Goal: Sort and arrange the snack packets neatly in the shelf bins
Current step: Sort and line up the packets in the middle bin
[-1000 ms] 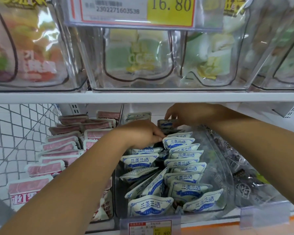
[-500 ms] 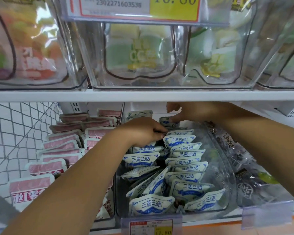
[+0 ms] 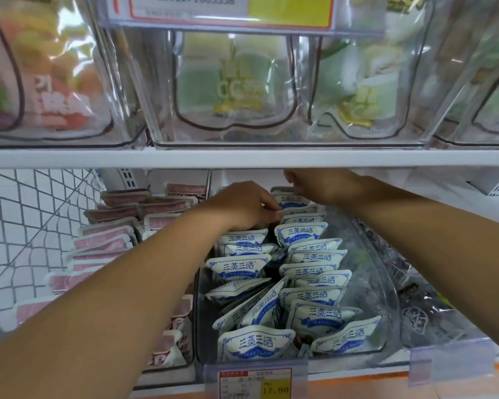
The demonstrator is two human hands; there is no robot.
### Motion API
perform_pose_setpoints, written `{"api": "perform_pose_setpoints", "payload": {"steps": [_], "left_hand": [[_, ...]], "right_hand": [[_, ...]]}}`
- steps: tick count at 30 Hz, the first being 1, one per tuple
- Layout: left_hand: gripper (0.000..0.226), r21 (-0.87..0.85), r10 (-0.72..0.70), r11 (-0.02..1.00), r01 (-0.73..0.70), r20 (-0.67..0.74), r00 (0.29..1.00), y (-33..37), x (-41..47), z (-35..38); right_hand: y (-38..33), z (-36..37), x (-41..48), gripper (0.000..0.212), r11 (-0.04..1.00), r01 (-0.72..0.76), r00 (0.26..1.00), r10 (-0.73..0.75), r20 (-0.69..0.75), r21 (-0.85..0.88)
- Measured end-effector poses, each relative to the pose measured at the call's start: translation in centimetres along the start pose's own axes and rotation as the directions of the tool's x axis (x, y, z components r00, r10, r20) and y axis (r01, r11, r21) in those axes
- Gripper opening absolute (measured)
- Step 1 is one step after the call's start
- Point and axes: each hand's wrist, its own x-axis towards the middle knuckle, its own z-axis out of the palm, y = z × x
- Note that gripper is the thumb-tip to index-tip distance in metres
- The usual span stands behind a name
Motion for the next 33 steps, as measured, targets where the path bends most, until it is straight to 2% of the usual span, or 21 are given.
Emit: {"api": "perform_pose_setpoints", "payload": {"steps": [2,5,8,9,10,12,14,16,19,21,23,25,27,28,30,33], "left_hand": [[0.032,0.027,0.005,1.000,-0.004,-0.004,1.000,0.1,0.8,-0.4],[0.031,0.047,0.017,0.999,-0.017,-0.019,1.000,0.0,1.9,-0.7],[0.030,0.014,0.004,1.000,-0.003,-0.090,0.996,-0.8,2.7,-0.4],[0.028,-0.004,-0.002,1.000,0.001,-0.114,0.993,-1.1,2.8,-0.2],[0.024,-0.019,-0.005,1.000,0.003,-0.134,0.991,-1.3,3.0,0.1],[0.019,-0.016,-0.002,1.000,-0.001,-0.180,0.984,-1.6,3.2,0.4],[0.021,0.038,0.031,0.999,-0.023,-0.224,0.974,-1.7,2.9,0.4],[0.025,0.139,0.080,0.989,-0.045,-0.252,0.964,-1.8,2.4,0.2],[0.030,0.359,0.082,0.933,0.017,-0.259,0.962,-2.0,1.3,-0.9],[0.027,0.372,0.052,0.928,0.021,-0.186,0.981,-1.9,0.5,-2.1],[0.030,0.314,0.008,0.949,0.033,-0.127,0.992,-1.8,-0.6,-3.3],[0.034,0.237,-0.029,0.969,0.072,-0.178,0.984,-1.8,-2.3,-3.9],[0.032,0.185,-0.024,0.980,0.072,-0.252,0.968,-1.7,-4.0,-3.7],[0.031,0.210,-0.008,0.976,0.061,-0.245,0.970,-1.5,-4.8,-3.4],[0.035,0.325,0.005,0.944,0.048,-0.161,0.987,-1.3,-5.6,-2.6],[0.047,0.467,-0.007,0.884,0.040,-0.072,0.997,-1.2,-5.7,-2.1]], "right_hand": [[-0.4,-0.1,0.0,0.008,0.999,0.008,1.000,-0.008,-0.007,-0.033],[-0.2,-0.3,-0.6,0.016,1.000,-0.025,0.997,0.025,0.069,0.005],[0.6,-0.8,-1.3,0.020,0.957,-0.040,0.998,0.022,0.066,0.288],[0.5,-1.1,-1.5,0.021,0.944,-0.041,0.995,0.008,0.099,0.327],[0.5,-1.4,-1.5,0.023,0.951,-0.043,0.989,-0.002,0.147,0.306],[-0.1,-1.4,-1.3,0.025,0.992,-0.039,0.976,0.011,0.219,0.123],[-0.7,-0.8,-1.0,0.021,0.997,-0.043,0.983,0.054,0.174,-0.067],[-0.8,0.1,-0.5,0.019,0.984,-0.071,0.991,0.087,0.099,-0.161],[-0.9,0.4,-0.2,0.017,0.975,-0.071,0.990,0.096,0.108,-0.210],[-0.8,-0.2,-0.5,0.021,0.989,-0.074,0.987,0.091,0.135,-0.128],[-0.8,-1.1,-1.2,0.021,0.990,-0.106,0.989,0.094,0.117,0.093],[-1.2,-1.6,-1.7,0.018,0.965,-0.084,0.996,0.074,0.051,0.247],[-2.4,-1.5,-1.7,0.023,0.963,-0.015,1.000,0.011,0.014,0.268],[-3.0,-1.2,-1.4,0.026,0.963,0.015,0.999,-0.022,0.023,0.270],[-4.3,-0.4,-0.5,0.027,0.971,0.055,0.995,-0.073,0.072,0.234],[-4.9,0.5,0.3,0.024,0.987,0.027,0.995,-0.042,0.089,0.159]]}}
